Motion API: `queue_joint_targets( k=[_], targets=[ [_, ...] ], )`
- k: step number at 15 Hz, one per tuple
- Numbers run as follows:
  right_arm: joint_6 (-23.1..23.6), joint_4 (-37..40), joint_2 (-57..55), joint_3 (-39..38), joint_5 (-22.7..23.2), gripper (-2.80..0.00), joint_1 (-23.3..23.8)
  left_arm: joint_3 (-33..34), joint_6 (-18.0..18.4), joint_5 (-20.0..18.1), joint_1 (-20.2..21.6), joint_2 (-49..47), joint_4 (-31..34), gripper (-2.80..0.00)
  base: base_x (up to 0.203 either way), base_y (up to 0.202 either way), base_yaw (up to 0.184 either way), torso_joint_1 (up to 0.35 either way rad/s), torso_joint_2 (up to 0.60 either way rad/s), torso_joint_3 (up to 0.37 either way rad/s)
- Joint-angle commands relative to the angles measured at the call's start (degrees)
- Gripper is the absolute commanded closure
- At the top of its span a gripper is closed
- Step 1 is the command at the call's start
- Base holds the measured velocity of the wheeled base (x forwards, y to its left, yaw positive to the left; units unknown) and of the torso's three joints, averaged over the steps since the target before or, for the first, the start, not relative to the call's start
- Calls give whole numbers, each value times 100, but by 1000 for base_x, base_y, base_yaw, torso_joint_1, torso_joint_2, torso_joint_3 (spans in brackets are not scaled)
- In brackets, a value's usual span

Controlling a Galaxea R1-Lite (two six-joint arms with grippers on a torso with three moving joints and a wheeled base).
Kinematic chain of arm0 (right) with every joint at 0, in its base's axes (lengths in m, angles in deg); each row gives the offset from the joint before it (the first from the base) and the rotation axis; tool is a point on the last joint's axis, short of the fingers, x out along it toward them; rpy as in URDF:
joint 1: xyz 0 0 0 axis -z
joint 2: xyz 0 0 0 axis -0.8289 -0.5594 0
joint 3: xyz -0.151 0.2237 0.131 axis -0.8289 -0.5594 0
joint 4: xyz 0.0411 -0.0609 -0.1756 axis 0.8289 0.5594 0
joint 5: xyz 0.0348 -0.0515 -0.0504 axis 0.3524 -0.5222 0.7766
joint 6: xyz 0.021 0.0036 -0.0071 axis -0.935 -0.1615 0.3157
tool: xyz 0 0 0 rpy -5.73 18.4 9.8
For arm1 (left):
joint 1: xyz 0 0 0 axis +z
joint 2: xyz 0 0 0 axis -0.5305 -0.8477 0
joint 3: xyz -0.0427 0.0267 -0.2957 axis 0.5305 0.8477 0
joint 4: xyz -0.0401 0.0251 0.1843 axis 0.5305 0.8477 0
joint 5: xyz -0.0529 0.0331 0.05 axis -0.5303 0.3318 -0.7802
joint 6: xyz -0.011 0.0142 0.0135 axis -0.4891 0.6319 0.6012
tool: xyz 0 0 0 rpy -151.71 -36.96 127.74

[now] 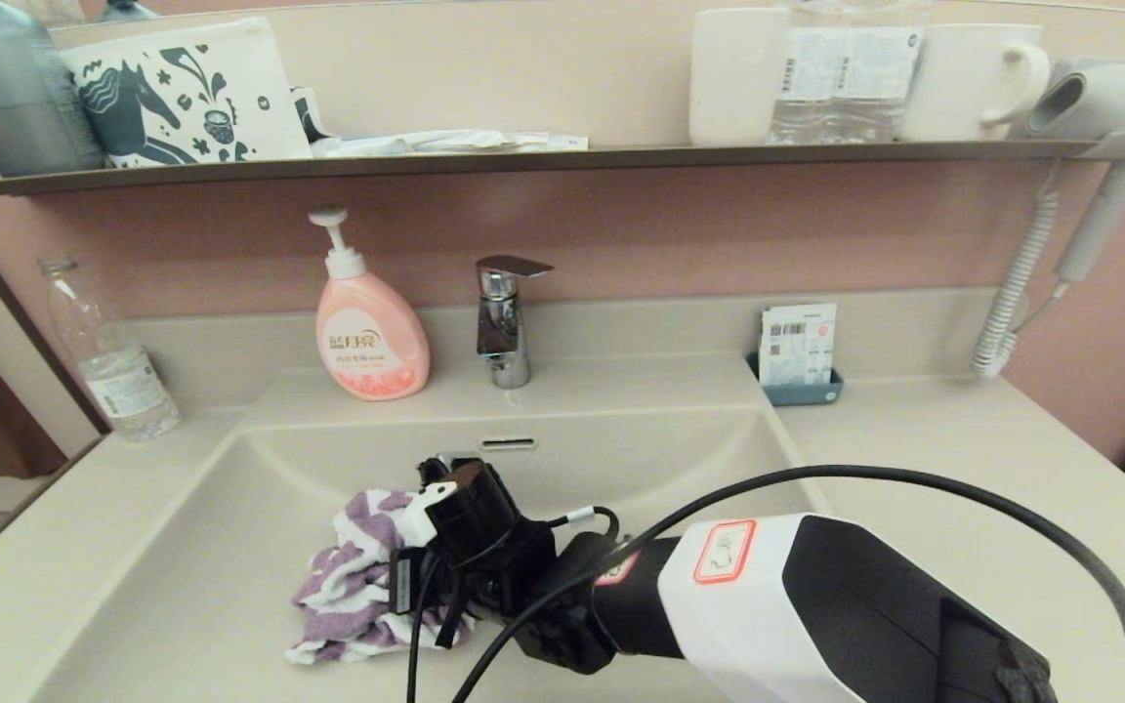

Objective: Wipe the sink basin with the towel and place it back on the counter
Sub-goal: Wipe the sink

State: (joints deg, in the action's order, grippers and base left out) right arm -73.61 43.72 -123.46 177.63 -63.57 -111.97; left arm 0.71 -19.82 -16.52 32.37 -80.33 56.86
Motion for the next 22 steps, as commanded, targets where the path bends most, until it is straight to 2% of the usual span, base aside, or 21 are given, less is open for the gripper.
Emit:
queue_joint_targets(
  k=[1, 4, 5, 12, 16, 17, 19, 22],
  targets=[
    [-8, 162, 286, -10, -41, 0, 116, 0, -3, 5, 2, -9, -5, 0, 0, 0, 0, 0, 0, 0],
    [182, 256, 552, -259, -628, 0, 297, 0, -3, 4, 2, -9, -5, 0, 0, 0, 0, 0, 0, 0],
    [205, 260, 665, -477, -697, 0, 336, 0, -3, -3, 2, -9, -5, 0, 0, 0, 0, 0, 0, 0],
    [259, 193, 1807, -2574, -1026, 0, 778, 0, -3, 1, 2, -9, -5, 0, 0, 0, 0, 0, 0, 0],
    [306, 288, 2628, -3766, -1059, 0, 954, 0, -3, 5, 2, -9, -5, 0, 0, 0, 0, 0, 0, 0],
    [436, 505, 2843, -3960, -1045, 0, 976, 0, -3, 5, 2, -9, -5, 0, 0, 0, 0, 0, 0, 0],
    [785, 1646, 3316, -4169, -815, 0, 992, 0, -3, -3, 2, -9, -5, 0, 0, 0, 0, 0, 0, 0],
    [880, 2739, 3434, -4146, -527, 0, 802, 0, -3, -2, 2, -9, -5, 0, 0, 0, 0, 0, 0, 0]
  ],
)
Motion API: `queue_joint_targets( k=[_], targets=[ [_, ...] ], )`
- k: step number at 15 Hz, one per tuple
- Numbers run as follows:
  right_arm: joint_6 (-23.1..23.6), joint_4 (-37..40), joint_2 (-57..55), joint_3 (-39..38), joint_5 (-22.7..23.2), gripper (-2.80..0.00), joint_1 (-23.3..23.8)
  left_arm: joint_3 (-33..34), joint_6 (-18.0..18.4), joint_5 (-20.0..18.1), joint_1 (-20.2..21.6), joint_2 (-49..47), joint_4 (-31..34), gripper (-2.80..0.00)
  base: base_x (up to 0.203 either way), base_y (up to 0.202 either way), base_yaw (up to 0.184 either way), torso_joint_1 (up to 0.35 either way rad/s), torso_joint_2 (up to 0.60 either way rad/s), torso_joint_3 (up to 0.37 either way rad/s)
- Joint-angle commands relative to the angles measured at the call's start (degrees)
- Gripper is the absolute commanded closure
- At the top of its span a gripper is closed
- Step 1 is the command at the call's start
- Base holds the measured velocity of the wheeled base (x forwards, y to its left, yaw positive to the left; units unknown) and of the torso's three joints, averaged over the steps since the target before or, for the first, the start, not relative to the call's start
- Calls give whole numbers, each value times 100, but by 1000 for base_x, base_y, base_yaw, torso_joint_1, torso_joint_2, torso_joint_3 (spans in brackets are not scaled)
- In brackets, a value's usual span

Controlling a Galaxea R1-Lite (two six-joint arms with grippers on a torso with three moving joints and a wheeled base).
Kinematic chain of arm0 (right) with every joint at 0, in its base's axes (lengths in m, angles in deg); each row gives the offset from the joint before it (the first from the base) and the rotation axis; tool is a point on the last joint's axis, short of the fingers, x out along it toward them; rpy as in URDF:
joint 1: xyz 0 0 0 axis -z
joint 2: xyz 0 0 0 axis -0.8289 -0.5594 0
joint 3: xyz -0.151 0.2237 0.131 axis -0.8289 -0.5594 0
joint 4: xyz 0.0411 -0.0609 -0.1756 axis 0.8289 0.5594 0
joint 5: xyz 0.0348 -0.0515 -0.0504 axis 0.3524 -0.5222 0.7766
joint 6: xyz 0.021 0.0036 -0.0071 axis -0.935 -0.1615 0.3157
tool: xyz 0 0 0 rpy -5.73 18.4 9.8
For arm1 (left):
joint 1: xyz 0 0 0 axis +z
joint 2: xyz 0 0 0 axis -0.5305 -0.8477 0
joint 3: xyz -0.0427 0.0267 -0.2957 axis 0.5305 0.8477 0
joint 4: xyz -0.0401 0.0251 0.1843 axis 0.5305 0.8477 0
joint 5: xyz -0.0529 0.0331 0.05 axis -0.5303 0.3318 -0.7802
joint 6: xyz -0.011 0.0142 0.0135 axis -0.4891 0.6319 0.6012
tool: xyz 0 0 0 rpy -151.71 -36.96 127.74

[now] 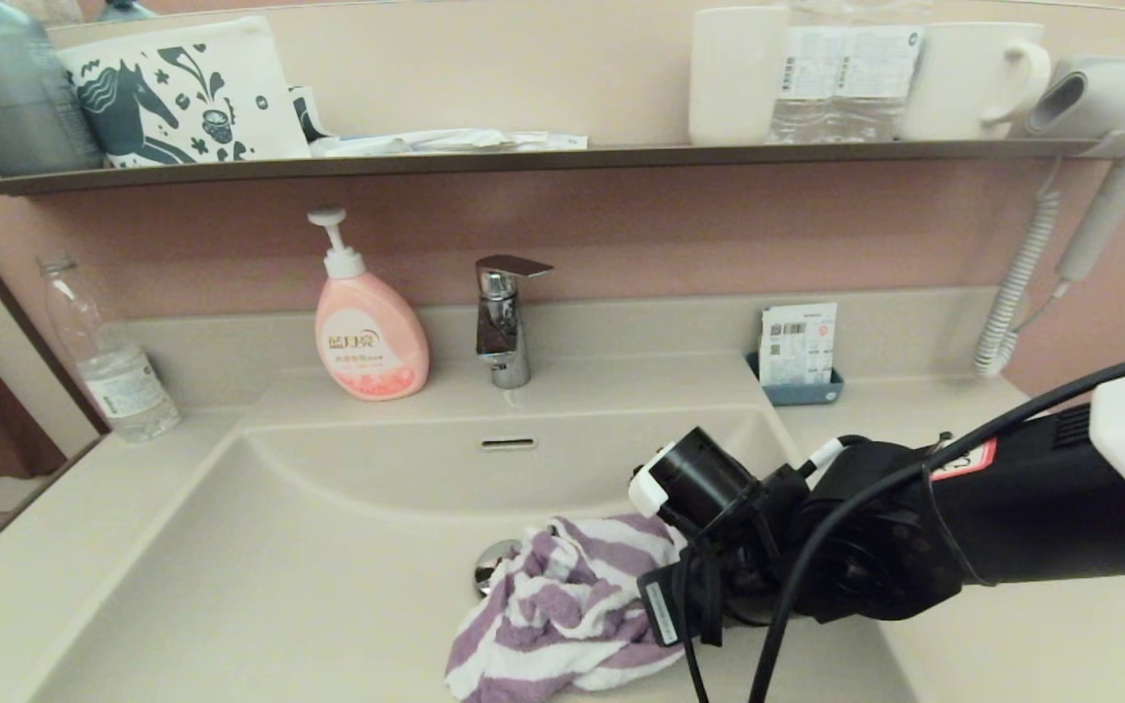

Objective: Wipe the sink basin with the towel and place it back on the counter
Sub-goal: Wipe the sink

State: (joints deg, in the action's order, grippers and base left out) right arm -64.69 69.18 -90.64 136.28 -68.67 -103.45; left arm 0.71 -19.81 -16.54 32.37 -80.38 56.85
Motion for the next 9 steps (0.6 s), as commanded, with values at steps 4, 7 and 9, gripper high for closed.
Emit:
queue_joint_targets(
  k=[4, 7, 9],
  targets=[
    [-56, 293, -349, 416, 792, 0, -444, 0, -4, 7, 2, -4, -4, 0, 0, 0, 0, 0, 0, 0],
    [-262, 283, -908, 1233, 1149, 0, -779, 0, -4, 7, 2, -4, -4, 0, 0, 0, 0, 0, 0, 0],
    [-376, 293, -1257, 1867, 1614, 0, -952, 0, -4, 7, 2, -4, -4, 0, 0, 0, 0, 0, 0, 0]
  ],
)
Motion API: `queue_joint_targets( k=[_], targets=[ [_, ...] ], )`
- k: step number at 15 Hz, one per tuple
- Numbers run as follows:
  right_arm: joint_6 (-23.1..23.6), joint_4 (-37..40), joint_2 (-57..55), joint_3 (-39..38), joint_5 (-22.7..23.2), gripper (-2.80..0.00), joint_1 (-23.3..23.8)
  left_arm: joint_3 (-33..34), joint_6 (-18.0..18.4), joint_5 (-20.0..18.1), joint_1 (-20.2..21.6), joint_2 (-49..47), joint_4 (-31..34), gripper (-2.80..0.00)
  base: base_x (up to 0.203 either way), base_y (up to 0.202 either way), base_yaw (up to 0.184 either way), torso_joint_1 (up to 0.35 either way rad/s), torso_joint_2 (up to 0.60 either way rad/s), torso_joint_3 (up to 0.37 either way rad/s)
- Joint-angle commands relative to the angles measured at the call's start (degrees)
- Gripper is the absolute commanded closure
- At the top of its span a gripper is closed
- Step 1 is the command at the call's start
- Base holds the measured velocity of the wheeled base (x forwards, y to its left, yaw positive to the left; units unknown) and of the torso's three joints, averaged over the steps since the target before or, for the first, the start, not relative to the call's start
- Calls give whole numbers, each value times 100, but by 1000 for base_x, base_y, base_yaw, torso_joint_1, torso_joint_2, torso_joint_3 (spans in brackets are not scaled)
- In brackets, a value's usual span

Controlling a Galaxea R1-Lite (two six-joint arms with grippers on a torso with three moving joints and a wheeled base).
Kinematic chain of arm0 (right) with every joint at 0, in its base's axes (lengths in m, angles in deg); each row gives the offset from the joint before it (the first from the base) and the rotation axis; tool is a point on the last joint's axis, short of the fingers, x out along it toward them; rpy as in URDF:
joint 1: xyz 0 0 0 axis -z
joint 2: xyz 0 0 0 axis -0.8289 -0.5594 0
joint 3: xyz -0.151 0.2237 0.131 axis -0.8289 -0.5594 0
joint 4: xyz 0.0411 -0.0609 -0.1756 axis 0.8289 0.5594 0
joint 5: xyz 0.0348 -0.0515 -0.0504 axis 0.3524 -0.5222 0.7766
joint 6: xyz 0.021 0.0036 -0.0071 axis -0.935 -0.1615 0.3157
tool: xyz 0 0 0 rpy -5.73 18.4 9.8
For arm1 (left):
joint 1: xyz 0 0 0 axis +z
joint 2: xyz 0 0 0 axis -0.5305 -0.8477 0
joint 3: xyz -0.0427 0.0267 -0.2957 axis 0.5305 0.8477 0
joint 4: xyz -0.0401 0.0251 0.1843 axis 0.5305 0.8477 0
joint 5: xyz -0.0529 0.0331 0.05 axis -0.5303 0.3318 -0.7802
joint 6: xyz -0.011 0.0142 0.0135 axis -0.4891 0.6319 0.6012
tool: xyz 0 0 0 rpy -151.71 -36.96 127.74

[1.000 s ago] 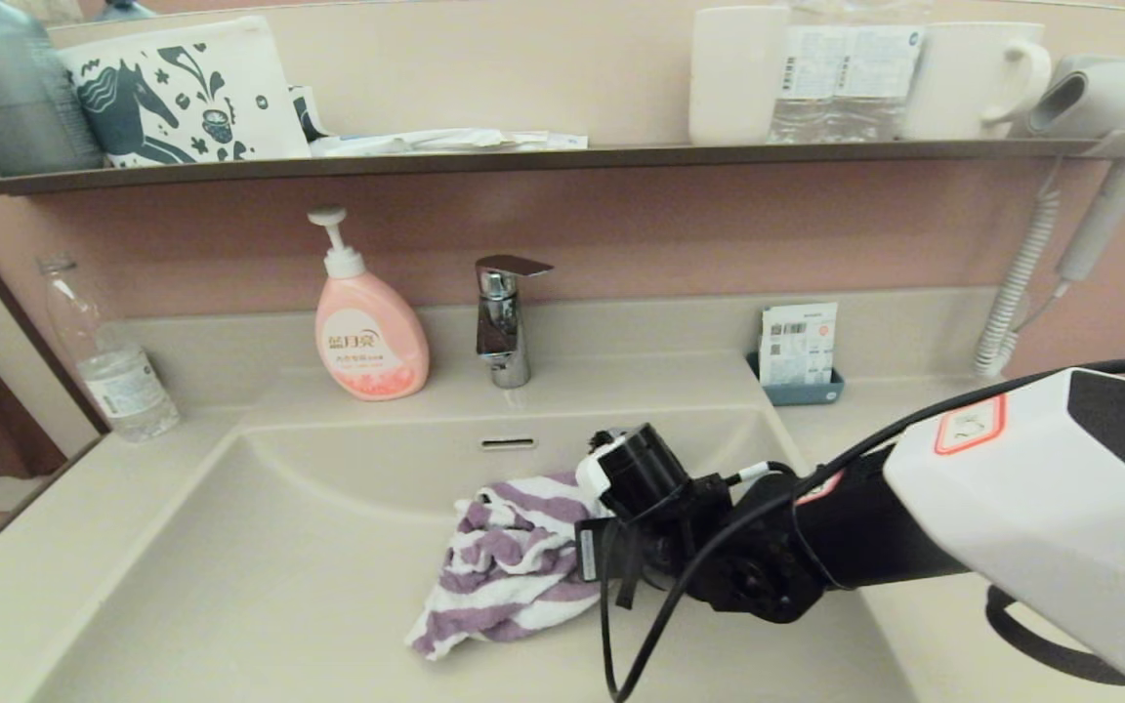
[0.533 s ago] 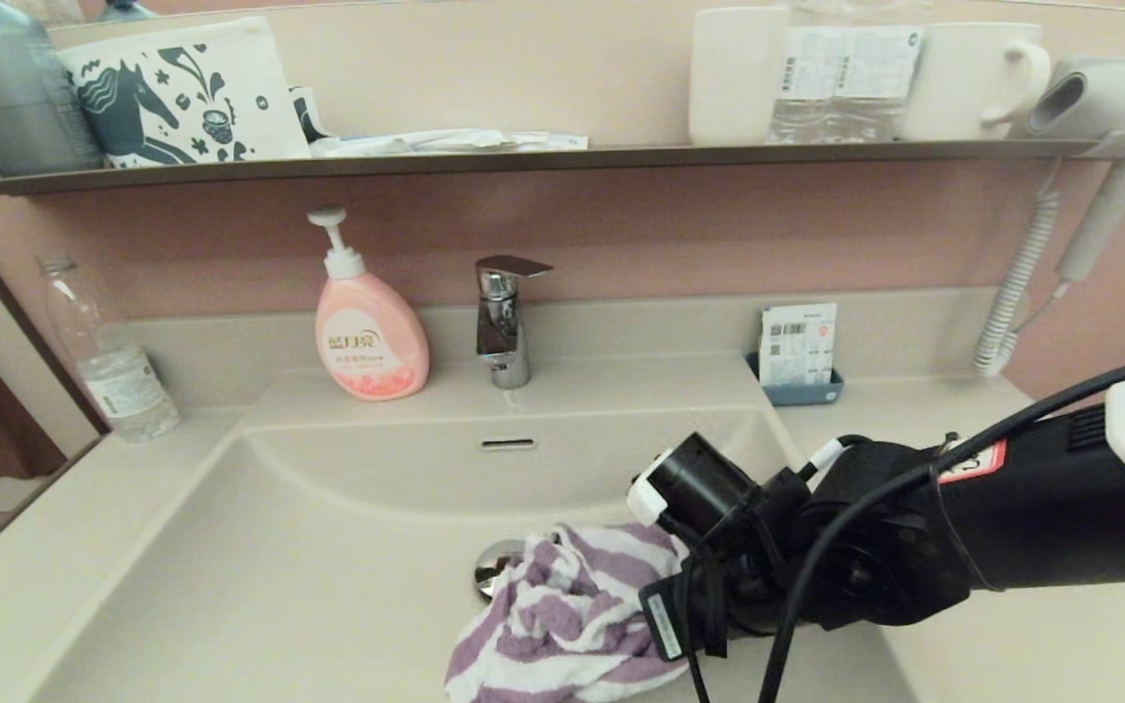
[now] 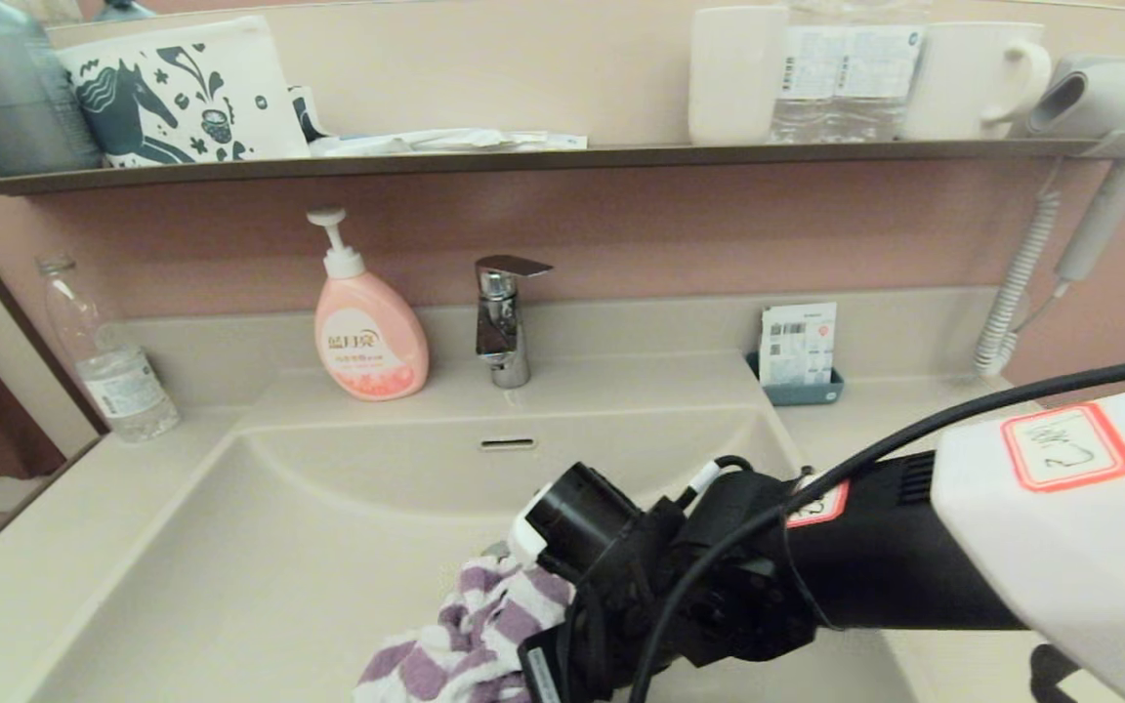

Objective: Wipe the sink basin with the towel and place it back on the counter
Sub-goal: Wipe the sink

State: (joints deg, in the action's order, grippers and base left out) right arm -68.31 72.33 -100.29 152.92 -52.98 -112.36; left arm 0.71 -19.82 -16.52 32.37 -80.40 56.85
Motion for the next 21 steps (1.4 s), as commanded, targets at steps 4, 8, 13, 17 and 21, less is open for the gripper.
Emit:
queue_joint_targets(
  k=[4, 8, 13, 17, 21],
  targets=[
    [-64, -63, -1044, 1579, 278, 0, -469, 0, -3, -4, 2, -1, -4, 0, 0, 0, 0, 0, 0, 0],
    [-39, -1033, -1438, 2010, 235, 0, -499, 0, -3, 3, 2, -1, -4, 0, 0, 0, 0, 0, 0, 0],
    [18, -2362, -1662, 2021, -118, 0, -302, 0, -3, -4, 2, -1, -4, 0, 0, 0, 0, 0, 0, 0],
    [525, -3153, -1840, 2104, -397, 0, -57, 0, -3, 1, 2, -1, -4, 0, 0, 0, 0, 0, 0, 0],
    [847, -3212, -1817, 2379, -829, 0, 192, 0, -3, -3, 2, -1, -4, 0, 0, 0, 0, 0, 0, 0]
  ],
)
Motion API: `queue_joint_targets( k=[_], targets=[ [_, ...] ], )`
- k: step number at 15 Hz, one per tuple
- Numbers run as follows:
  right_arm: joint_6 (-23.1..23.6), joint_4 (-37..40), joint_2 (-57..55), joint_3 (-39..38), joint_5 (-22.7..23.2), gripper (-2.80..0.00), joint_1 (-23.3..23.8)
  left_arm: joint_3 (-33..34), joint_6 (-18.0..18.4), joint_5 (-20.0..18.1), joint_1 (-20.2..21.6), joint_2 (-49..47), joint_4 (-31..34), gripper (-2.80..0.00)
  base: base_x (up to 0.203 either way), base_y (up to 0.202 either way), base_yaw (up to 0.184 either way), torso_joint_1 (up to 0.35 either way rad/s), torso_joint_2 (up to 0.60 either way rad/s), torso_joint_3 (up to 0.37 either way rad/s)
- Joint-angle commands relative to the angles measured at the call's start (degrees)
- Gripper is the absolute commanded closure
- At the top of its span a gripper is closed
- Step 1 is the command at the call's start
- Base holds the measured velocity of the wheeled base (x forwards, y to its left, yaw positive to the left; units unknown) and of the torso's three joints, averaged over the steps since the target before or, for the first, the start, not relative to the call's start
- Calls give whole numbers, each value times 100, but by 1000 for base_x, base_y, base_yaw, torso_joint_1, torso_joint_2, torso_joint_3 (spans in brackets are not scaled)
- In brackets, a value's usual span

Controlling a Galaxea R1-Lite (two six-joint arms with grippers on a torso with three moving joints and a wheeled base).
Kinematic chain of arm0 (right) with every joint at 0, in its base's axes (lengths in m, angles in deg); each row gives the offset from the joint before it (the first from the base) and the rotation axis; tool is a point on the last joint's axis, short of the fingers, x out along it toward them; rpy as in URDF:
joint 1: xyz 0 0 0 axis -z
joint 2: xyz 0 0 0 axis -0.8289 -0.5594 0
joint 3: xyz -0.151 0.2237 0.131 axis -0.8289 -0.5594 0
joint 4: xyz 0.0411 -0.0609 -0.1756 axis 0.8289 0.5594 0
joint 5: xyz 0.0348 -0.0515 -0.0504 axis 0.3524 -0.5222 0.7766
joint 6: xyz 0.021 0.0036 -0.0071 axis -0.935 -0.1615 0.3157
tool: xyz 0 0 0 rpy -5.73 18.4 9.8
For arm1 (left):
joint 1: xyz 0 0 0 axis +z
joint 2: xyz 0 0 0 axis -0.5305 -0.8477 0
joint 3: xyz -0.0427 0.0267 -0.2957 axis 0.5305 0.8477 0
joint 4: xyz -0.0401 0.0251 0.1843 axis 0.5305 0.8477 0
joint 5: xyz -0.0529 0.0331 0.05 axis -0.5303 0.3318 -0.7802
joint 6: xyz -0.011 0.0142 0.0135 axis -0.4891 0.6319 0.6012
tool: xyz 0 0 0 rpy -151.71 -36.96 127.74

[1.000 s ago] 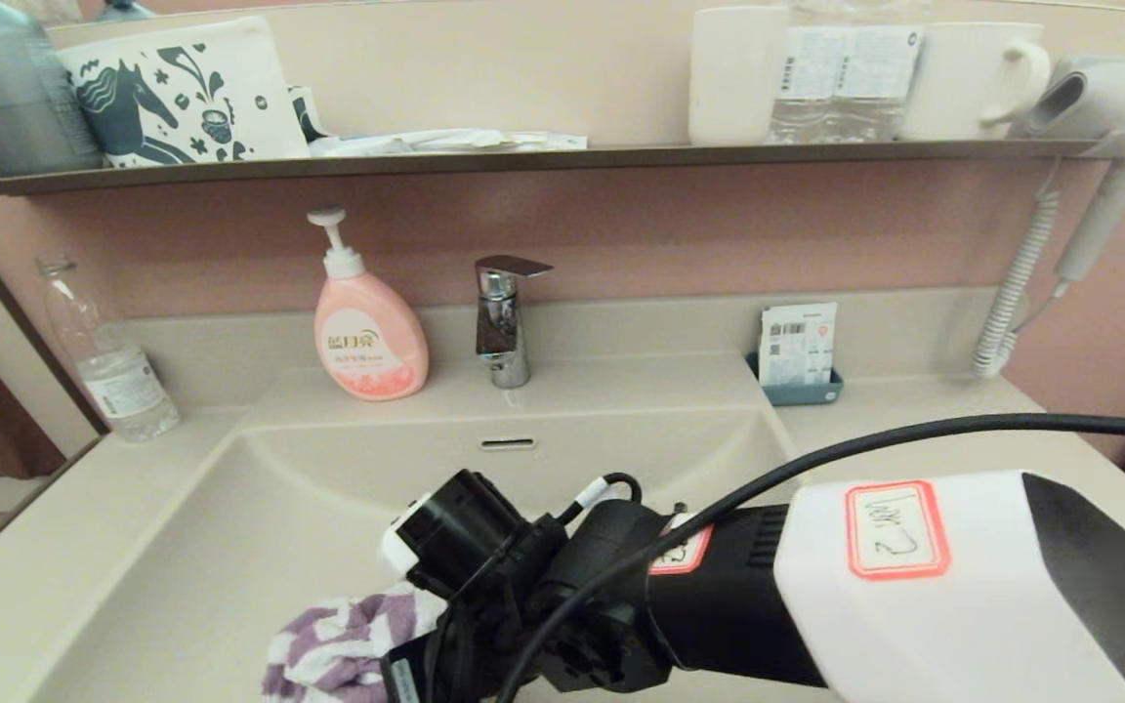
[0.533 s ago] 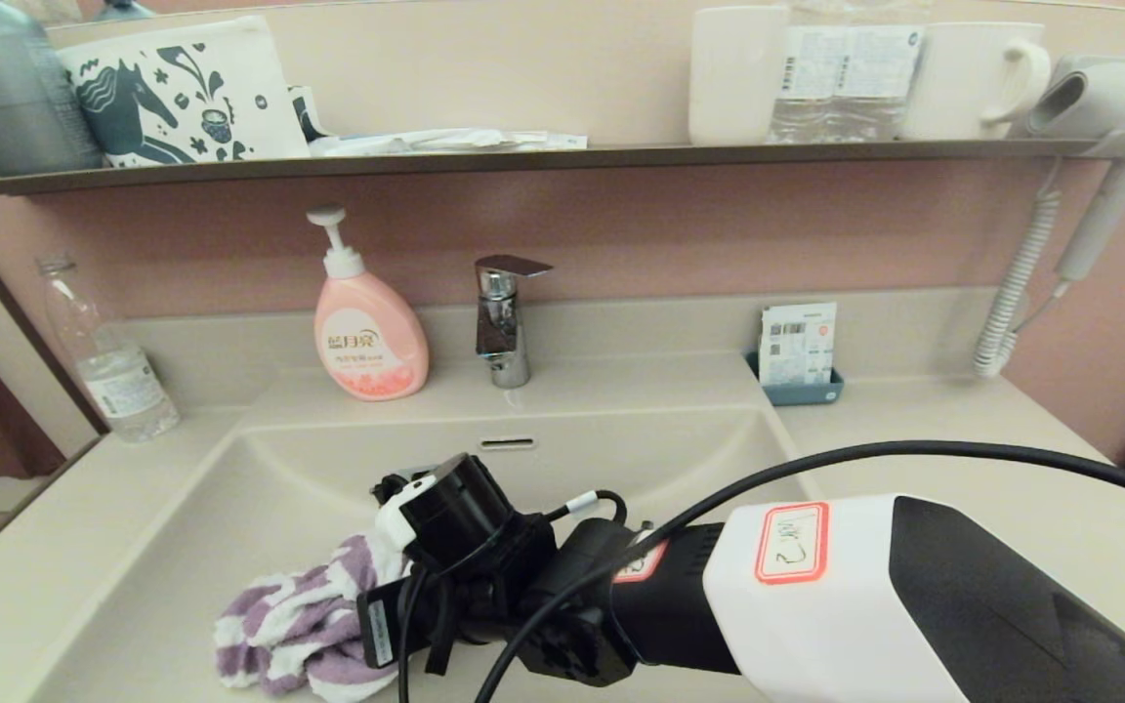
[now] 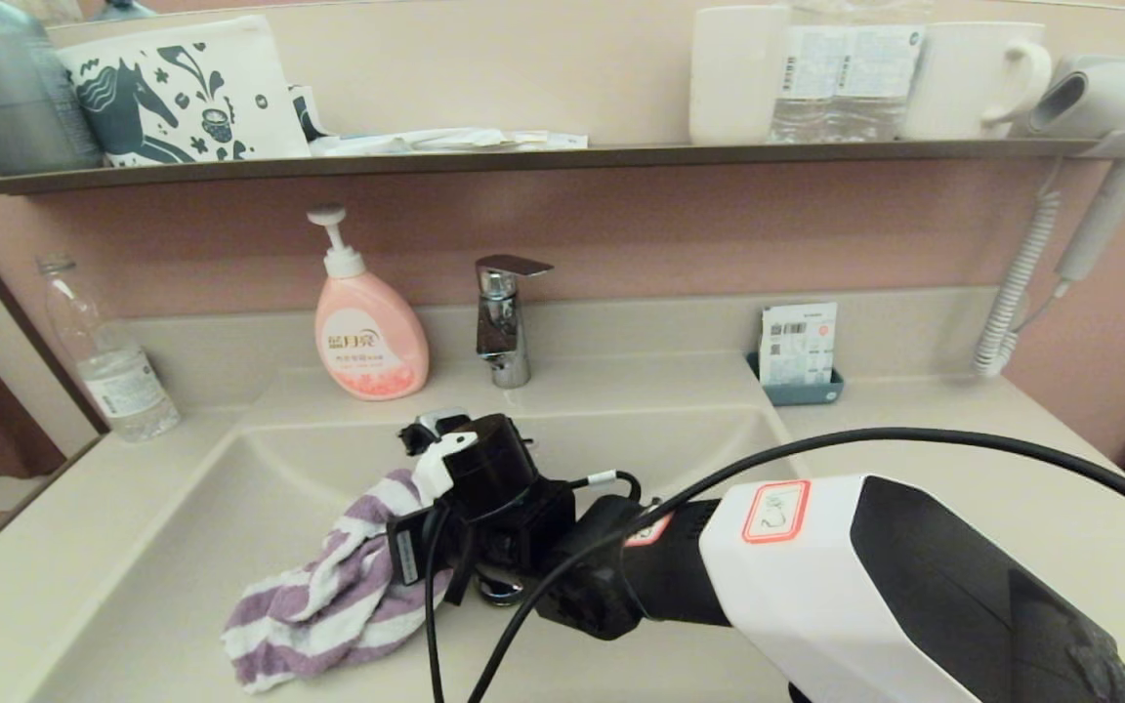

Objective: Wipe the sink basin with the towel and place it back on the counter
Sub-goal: Wipe the sink

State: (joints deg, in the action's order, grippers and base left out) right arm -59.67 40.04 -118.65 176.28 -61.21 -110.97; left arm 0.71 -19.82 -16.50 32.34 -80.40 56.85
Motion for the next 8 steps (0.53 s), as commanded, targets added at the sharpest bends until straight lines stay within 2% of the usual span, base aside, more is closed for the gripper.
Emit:
queue_joint_targets(
  k=[1, 4, 8],
  targets=[
    [46, -104, 59, 43, -102, 0, 102, 0, -3, -4, 5, -1, -4, 0, 0, 0, 0, 0, 0, 0],
    [91, -78, 172, -15, -307, 0, 163, 0, -3, -3, 5, -1, -4, 0, 0, 0, 0, 0, 0, 0],
    [295, 446, 306, -384, -1049, 0, 271, 0, -3, 2, 5, -1, -4, 0, 0, 0, 0, 0, 0, 0]
  ],
)
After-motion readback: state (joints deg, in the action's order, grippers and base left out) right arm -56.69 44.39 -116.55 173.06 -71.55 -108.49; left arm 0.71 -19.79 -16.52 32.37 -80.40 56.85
